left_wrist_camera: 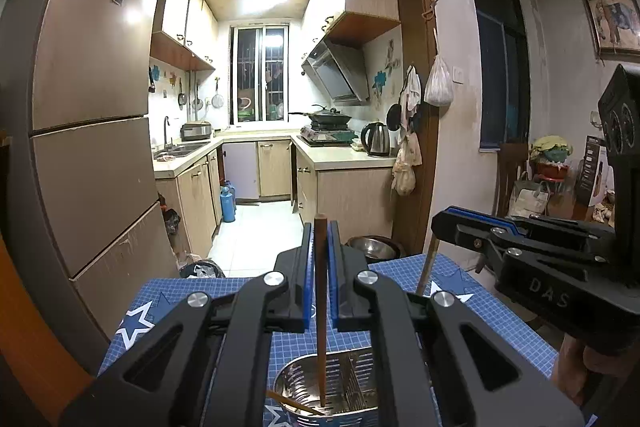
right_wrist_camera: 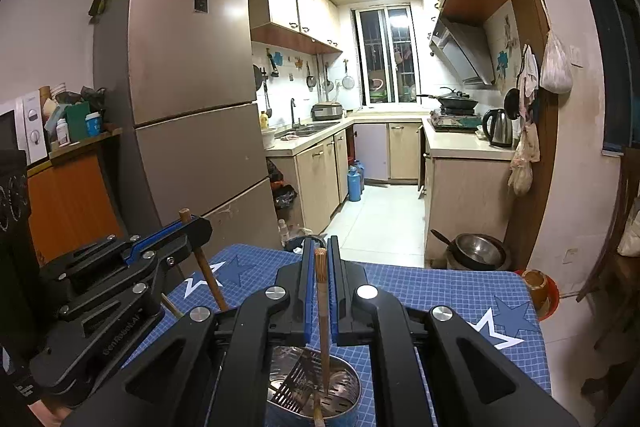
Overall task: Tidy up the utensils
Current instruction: 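Drop the left tool's chopstick into the holder and open it while the right tool releases its own, then withdraw both open tools from the holder back toward the remaining chopsticks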
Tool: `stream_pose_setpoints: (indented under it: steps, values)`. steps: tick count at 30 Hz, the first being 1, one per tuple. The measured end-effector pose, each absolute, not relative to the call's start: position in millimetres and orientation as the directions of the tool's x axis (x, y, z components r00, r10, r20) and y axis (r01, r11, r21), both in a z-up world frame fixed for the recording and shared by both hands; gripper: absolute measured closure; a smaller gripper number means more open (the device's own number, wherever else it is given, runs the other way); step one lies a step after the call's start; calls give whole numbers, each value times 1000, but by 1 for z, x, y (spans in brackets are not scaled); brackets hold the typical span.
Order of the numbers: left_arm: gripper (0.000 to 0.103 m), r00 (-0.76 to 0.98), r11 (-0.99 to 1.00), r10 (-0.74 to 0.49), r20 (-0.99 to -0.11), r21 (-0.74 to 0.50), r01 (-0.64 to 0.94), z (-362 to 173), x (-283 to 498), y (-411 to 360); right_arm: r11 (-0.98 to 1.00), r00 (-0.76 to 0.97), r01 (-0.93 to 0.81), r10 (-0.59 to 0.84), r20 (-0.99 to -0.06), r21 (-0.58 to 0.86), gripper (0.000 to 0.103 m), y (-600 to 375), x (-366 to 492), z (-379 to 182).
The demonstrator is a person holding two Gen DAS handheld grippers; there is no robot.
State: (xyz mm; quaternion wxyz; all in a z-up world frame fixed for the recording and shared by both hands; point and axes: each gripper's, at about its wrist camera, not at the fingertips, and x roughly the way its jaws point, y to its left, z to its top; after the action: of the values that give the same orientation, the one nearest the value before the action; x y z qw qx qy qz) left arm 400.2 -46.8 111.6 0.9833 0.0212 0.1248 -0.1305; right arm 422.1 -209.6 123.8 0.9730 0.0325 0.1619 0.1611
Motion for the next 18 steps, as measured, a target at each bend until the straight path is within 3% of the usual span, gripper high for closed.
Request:
stream_pose_setpoints:
  steps: [3,7,13,18]
  values:
    - [94,931,965,-251,-265,11,263,108,401,-47,943,892,-309,331,-307,120,95,-211,422,120]
    - [70,938,968,-238,-254,20,251,107,396,-48,945,895,-305,326,-304,116,89,-214,417,118]
    - [60,939,967,-244,-240,8,254,108,379,-44,946,904,-307,325,-279,105,85,-218,397,124]
    - [59,937,962,-261,-233,15,272,106,344,-40,936,906,-335,351,-236,106,80,-225,345,130]
